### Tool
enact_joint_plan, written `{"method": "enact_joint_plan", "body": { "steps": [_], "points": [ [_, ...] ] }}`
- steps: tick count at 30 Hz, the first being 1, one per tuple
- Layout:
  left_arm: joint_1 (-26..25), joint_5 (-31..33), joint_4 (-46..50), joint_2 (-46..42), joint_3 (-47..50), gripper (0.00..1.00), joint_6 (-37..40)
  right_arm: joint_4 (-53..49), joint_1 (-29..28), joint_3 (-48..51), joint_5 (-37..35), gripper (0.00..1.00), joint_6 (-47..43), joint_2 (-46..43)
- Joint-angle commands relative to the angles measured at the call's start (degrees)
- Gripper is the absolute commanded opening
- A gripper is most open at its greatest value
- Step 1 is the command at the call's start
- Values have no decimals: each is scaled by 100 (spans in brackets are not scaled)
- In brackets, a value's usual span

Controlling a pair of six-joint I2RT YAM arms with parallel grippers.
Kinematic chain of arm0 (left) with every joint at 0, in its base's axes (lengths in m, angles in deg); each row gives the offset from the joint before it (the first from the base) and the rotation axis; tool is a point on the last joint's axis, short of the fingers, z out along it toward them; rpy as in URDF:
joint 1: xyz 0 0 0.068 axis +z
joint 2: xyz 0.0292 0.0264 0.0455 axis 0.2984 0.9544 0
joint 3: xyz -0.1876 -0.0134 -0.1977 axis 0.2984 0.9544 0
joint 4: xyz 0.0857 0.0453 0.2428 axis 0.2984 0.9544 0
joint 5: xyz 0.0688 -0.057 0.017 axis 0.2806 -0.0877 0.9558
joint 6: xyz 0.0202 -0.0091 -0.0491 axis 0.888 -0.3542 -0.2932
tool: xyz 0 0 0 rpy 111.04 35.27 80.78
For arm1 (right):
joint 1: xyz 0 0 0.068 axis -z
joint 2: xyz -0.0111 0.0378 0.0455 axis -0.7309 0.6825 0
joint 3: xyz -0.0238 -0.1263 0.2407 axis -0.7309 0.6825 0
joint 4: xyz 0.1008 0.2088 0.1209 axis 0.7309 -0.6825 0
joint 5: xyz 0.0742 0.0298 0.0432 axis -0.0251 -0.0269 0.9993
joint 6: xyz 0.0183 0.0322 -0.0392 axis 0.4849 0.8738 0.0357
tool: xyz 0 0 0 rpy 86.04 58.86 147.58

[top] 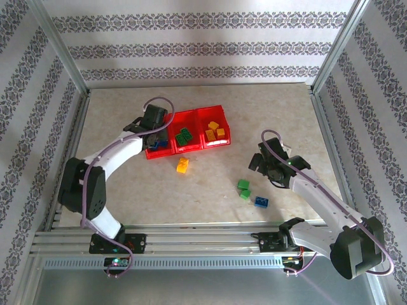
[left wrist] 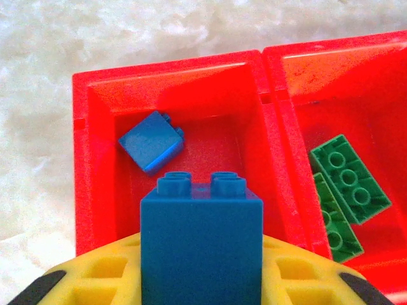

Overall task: Sort the legos into containers by color
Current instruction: Place the lego in the container.

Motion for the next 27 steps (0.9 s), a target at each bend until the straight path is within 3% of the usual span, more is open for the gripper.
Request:
{"method": "enact_joint_plan", "body": {
  "steps": [1,15,27],
  "points": [
    [120,-159,67,249,-284,25,32,-12,66,81,-131,98,103,-8],
    [364,-308,89,822,-556,32,-56,5,119,72,-109,98,78,36],
    [362,-345,115,578,-479,49,-56,32,132,38,-87,98,74,89]
  ]
}}
